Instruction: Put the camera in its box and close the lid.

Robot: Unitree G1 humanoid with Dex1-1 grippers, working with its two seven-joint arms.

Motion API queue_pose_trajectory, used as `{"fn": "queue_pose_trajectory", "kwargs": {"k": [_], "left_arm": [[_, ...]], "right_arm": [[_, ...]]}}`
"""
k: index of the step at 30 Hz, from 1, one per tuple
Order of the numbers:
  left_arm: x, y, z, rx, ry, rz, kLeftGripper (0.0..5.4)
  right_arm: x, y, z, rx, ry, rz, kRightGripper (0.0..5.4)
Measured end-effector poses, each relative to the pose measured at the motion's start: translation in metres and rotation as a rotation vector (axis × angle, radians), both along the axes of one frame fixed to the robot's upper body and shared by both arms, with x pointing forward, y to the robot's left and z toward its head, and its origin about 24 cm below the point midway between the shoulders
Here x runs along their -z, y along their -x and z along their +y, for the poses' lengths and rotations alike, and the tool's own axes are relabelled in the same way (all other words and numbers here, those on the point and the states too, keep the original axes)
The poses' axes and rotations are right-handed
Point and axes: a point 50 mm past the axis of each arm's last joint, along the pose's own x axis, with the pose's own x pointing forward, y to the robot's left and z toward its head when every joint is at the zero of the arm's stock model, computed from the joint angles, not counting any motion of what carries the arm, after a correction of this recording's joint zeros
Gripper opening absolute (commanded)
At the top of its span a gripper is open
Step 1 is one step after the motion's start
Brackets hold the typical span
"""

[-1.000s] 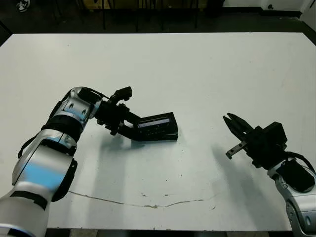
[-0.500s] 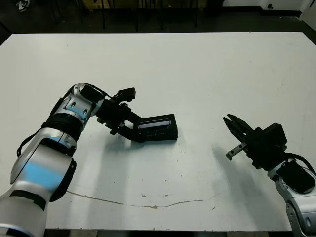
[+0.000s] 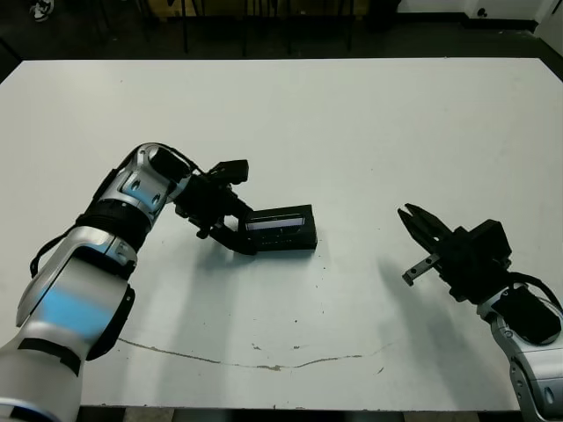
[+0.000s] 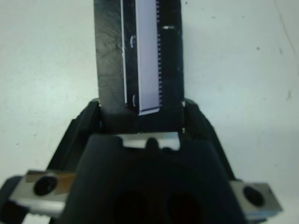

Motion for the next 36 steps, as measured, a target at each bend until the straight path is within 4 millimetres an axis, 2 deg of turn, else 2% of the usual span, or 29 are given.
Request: {"fn": "queue_pose_trajectory", "kwargs": {"k": [9,20,36], "left_arm": [[0.001,-0.005,-0.01,-0.021,0.002,0.052,2.69],[0.003,-0.005,-0.01,-0.061,0.018,0.087,2.69],[-0.004,-0.004,-0.016,0.03,-0.069,0.001,2.69]], "right_arm": [[0.001,0.0,0.0,0.001,-0.006,0.004,0.0],[0.002,0.001,0.0,0.002,-0.006,0.007,0.0],[0.003,0.001,0.002,0.002,-0.006,0.011,0.0]]}}
